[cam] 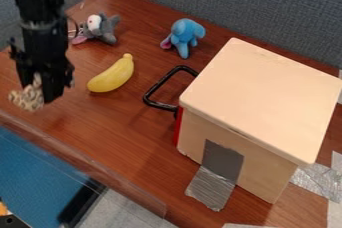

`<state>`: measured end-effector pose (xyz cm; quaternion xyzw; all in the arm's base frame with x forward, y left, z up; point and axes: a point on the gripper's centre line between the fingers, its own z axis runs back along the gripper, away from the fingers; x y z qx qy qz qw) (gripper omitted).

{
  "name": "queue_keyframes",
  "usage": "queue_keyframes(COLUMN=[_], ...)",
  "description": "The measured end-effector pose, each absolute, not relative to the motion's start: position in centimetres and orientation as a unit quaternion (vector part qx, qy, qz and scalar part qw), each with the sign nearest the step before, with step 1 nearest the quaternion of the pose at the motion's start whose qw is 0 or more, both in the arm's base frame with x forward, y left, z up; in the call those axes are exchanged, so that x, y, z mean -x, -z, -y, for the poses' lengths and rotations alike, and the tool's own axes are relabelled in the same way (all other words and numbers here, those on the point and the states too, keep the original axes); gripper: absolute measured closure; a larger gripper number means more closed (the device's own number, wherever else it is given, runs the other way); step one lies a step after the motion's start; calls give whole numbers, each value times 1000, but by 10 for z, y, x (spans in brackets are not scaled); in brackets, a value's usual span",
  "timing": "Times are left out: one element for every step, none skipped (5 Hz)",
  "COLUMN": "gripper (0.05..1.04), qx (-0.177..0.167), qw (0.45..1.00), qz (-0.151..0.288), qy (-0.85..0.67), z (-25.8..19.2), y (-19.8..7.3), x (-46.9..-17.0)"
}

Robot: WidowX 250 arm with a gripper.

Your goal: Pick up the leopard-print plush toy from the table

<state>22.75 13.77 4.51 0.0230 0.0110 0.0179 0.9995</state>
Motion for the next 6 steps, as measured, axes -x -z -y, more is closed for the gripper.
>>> queue_keyframes(gripper=[570,570,570,570,570,570], qx=[-12,-9,-4,-2,12,8], qw=[999,995,994,993,994,995], qz=[21,48,51,65,42,22], qy=[-38,-84,-98,-98,-96,-101], z=[-150,-186,-202,-214,-219,-225], y=[-65,-76,-69,-59,-33,-13], x=[-241,-252,-267,-279,-281,-280])
